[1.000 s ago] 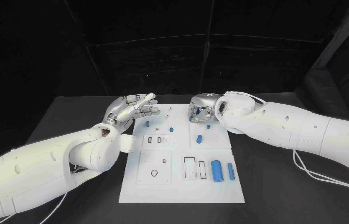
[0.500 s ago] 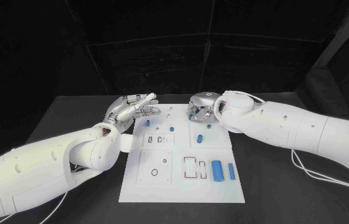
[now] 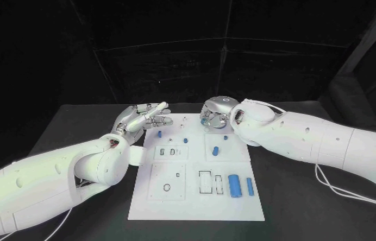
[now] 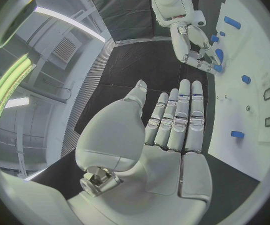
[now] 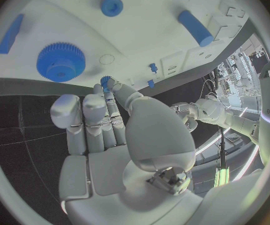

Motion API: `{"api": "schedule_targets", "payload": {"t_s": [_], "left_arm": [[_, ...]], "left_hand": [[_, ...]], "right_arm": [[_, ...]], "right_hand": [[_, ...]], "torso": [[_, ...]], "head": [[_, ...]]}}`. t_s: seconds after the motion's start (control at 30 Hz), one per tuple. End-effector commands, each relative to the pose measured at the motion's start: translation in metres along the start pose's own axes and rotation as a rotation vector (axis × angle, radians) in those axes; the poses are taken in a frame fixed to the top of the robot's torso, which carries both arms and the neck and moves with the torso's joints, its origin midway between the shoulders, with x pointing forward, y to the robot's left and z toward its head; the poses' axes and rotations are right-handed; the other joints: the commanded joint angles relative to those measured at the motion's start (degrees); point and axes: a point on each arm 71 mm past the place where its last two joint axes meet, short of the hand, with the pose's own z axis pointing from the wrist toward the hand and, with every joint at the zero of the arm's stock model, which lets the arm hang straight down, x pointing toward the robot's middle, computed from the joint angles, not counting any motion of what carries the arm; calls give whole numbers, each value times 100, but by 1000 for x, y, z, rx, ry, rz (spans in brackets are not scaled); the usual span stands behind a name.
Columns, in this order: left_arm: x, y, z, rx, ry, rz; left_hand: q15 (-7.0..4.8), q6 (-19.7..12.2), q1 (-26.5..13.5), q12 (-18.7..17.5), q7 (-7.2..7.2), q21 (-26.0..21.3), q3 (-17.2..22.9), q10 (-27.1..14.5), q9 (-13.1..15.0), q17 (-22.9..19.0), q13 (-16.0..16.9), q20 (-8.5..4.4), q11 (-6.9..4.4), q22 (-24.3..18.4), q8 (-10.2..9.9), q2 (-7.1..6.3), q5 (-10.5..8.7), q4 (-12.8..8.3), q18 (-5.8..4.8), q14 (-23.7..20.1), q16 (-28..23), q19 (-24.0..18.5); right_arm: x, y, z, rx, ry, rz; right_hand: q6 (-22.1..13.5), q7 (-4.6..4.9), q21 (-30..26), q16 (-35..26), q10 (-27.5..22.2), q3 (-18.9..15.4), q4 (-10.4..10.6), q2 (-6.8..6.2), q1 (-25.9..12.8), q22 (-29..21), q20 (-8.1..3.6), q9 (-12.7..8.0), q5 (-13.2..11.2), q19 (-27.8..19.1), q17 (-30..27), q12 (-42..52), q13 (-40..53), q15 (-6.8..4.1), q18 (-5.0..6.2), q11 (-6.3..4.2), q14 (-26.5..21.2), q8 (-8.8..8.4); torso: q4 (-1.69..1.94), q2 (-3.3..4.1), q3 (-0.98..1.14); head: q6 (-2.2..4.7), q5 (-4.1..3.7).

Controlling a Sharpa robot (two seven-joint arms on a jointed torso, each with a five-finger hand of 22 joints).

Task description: Assemble the parts on the task board

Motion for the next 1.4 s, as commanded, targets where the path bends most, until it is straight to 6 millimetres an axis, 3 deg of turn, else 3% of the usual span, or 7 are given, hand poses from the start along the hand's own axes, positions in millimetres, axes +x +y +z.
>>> {"api": "schedule_targets", "payload": {"t_s": [0.03,0.2,0.37,0.73,0.97,1.4], "left_arm": [[1,-1,1,6,11,-13],[1,-2,0,5,15,-16],[2,-2,-1,1,22,-20],[5,-3,-1,-4,25,-20],[7,-3,-1,-5,28,-21],[8,-4,0,-4,30,-21]], "left_hand": [[32,-32,0,-24,53,-27,8,-31,-9,7,-9,4,3,-7,-40,40,4,-35,71,-8,-22,50],[32,-31,1,-24,53,-28,8,-31,-8,8,-9,4,3,-7,-40,42,4,-36,71,-7,-23,51],[32,-28,1,-24,52,-30,7,-28,-7,10,-9,4,2,-9,-39,44,3,-38,71,-5,-24,54],[30,-14,2,-20,50,-39,5,-15,-4,19,-8,4,-1,-14,-36,57,3,-44,73,2,-28,64],[29,-8,8,-19,47,-44,4,-9,-3,23,-8,4,-3,-17,-36,60,3,-51,73,5,-31,70],[28,-3,16,-18,45,-50,3,-4,-2,28,-8,3,-4,-20,-35,62,3,-61,74,8,-34,75]], "right_arm": [[-9,5,3,3,-113,12],[-10,10,7,0,-128,20],[-9,15,14,-4,-131,27],[-6,29,26,-15,-109,36],[-5,32,31,-11,-109,37],[-4,34,35,1,-100,35]], "right_hand": [[36,3,27,31,43,52,13,-53,3,17,6,-4,12,39,14,-25,6,-39,-71,11,31,14],[34,5,37,47,38,78,36,-71,-18,27,7,-5,21,39,24,-35,5,-37,-72,15,32,10],[33,6,40,47,37,83,41,-76,-22,29,7,-6,22,39,23,-37,4,-37,-73,15,31,9],[16,11,61,68,21,143,122,-153,-95,45,14,-10,56,32,23,-56,2,-29,-74,23,22,-1],[11,11,67,73,17,156,141,-165,-108,51,16,-10,53,32,24,-59,1,-27,-75,24,20,-2],[4,13,70,77,7,181,173,-179,-124,51,18,-11,59,26,20,-65,0,-25,-74,27,15,-4]], "torso": [[9,16,1],[18,39,-1],[49,71,-10],[62,133,-17],[99,161,-36],[96,172,-36]], "head": [[19,25],[54,29],[45,-19],[106,17],[115,14],[111,57]]}}
